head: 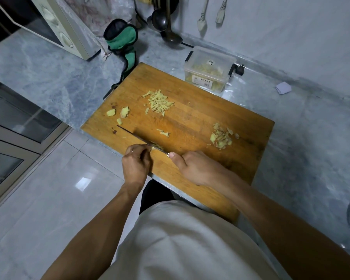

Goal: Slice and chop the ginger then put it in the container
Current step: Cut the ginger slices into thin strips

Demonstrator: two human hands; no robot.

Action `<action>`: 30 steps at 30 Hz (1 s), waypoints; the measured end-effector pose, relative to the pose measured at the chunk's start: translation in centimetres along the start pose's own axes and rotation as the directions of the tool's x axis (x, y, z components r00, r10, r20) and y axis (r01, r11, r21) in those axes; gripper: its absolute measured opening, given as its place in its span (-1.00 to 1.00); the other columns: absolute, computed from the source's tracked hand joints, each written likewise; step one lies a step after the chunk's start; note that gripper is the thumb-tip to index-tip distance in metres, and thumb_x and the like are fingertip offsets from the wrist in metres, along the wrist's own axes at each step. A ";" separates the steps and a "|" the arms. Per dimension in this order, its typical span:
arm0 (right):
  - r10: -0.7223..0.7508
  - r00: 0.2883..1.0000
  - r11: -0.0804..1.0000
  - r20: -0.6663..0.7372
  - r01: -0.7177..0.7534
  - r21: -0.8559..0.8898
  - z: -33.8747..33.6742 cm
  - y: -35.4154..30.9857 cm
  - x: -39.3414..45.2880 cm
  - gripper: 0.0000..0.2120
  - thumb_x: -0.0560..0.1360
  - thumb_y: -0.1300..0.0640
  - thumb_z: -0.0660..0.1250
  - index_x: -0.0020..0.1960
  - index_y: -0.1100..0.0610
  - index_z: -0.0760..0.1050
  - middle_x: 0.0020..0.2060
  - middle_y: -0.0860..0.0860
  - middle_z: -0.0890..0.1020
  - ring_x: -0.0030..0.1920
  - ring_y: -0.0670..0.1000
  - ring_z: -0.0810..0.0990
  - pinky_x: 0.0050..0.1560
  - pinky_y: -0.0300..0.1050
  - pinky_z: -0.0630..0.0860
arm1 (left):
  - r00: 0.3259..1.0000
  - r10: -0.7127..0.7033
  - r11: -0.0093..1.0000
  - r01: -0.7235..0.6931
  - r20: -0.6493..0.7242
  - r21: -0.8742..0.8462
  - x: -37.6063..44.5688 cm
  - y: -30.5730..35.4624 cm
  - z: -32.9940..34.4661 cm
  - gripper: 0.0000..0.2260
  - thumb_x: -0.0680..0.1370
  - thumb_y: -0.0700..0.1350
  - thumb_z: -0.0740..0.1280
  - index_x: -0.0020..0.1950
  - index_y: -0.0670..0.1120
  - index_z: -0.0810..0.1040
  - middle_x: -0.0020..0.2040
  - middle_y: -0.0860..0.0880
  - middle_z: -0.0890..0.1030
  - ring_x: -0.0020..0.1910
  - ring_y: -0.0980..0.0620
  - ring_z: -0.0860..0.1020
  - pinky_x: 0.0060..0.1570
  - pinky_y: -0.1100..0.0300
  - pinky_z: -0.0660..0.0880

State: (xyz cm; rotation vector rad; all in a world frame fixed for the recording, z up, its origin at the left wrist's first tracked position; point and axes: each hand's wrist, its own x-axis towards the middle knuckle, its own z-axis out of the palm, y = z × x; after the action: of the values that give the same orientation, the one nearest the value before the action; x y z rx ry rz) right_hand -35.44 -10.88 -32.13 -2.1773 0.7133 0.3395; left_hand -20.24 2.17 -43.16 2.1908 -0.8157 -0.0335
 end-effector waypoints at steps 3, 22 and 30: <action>0.003 1.000 1.000 0.012 -0.004 0.009 0.1 -0.2 0.2 -0.32 0.67 -0.28 -0.07 -0.46 0.14 0.23 -0.55 0.03 0.33 -0.44 0.12 0.41 -0.31 0.08 0.45 | 0.999 0.028 1.000 -0.028 -0.019 0.009 0.1 0.0 0.1 -0.83 0.43 -0.41 0.40 -0.07 -0.21 0.69 -0.11 -0.16 0.66 -0.09 0.07 0.53 0.03 0.54 0.32; -0.025 0.999 1.000 0.022 0.025 -0.003 0.3 0.2 0.0 -0.34 0.68 -0.26 -0.06 -0.44 0.14 0.24 -0.53 0.02 0.32 -0.50 0.06 0.30 -0.36 0.01 0.32 | 0.994 -0.083 0.994 0.078 -0.067 -0.073 0.0 1.0 -0.1 -0.77 0.40 -0.45 0.37 -0.09 -0.19 0.71 -0.10 -0.11 0.69 -0.10 0.24 0.49 0.05 0.62 0.30; 0.009 1.000 1.000 0.011 -0.009 0.027 1.2 0.6 0.3 -0.34 0.69 -0.25 -0.08 -0.42 0.14 0.30 -0.46 0.05 0.39 -0.31 0.09 0.48 -0.26 -0.03 0.41 | 1.000 0.003 1.000 -0.003 -0.002 0.000 -0.1 1.0 -0.3 -0.82 0.43 -0.44 0.38 -0.06 -0.24 0.69 -0.10 -0.15 0.68 -0.04 -0.08 0.58 0.04 0.43 0.38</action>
State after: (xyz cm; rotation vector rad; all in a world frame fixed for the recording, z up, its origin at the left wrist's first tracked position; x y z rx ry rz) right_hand -35.59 -10.37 -33.40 -2.1453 0.7179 0.3447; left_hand -20.80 1.95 -42.27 2.1895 -0.8183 -0.0293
